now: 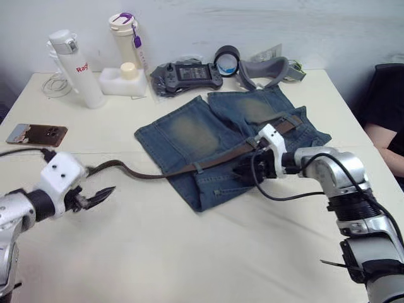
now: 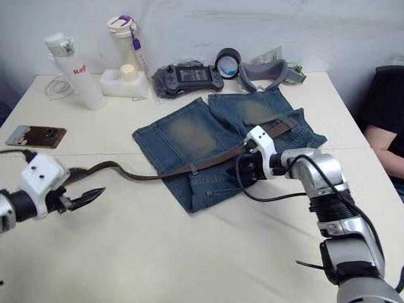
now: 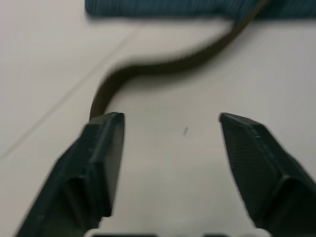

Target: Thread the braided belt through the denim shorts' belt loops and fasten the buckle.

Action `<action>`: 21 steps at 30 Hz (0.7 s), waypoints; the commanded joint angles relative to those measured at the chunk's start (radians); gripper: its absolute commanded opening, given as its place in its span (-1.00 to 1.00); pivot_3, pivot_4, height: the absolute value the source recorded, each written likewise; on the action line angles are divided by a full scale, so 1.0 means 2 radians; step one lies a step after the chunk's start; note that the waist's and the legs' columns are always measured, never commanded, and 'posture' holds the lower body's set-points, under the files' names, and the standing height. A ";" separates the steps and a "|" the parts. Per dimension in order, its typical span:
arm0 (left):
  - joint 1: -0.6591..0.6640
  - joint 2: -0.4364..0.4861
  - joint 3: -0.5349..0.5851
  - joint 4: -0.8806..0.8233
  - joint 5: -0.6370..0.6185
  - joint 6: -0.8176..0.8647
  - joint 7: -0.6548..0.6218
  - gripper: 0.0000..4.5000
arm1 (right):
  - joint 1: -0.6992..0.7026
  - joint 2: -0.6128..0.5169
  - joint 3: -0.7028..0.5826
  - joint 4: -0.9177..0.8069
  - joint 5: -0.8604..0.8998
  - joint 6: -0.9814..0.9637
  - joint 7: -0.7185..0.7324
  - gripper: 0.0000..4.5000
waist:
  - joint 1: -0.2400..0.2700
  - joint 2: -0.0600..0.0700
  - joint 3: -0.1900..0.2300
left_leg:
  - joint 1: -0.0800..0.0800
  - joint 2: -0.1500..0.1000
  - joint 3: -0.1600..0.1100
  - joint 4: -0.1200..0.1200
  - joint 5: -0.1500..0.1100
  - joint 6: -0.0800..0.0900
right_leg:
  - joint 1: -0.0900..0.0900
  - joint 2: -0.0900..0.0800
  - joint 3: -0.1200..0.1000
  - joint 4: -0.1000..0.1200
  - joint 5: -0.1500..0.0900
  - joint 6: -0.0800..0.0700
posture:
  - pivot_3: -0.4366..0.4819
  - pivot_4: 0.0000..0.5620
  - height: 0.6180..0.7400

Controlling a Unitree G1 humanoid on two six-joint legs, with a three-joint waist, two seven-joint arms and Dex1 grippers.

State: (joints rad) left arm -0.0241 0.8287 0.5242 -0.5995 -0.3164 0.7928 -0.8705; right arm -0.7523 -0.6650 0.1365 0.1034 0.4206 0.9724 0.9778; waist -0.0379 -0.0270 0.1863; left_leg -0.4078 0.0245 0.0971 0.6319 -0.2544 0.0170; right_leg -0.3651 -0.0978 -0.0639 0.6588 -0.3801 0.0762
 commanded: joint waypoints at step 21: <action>-0.347 -0.178 -0.530 0.306 0.119 -0.208 -0.066 1.00 | 0.151 -0.163 -0.124 -0.218 -0.008 -0.034 -0.023 0.97 | 0.017 0.001 0.001 | 0.001 0.001 0.001 0.005 0.000 0.001 | 0.003 0.002 0.000 -0.001 0.000 0.000 | -0.05 -0.47 0.86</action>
State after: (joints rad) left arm -0.6970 0.4712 -0.5214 -0.0057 -0.1291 0.4304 -0.9988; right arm -0.4543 -0.9692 -0.0556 -0.2795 0.3888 0.8897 0.9476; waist -0.0049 -0.0255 0.1874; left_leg -0.4070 0.0267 0.0982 0.6430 -0.2546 0.0192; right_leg -0.3599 -0.0931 -0.0634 0.6563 -0.3799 0.0770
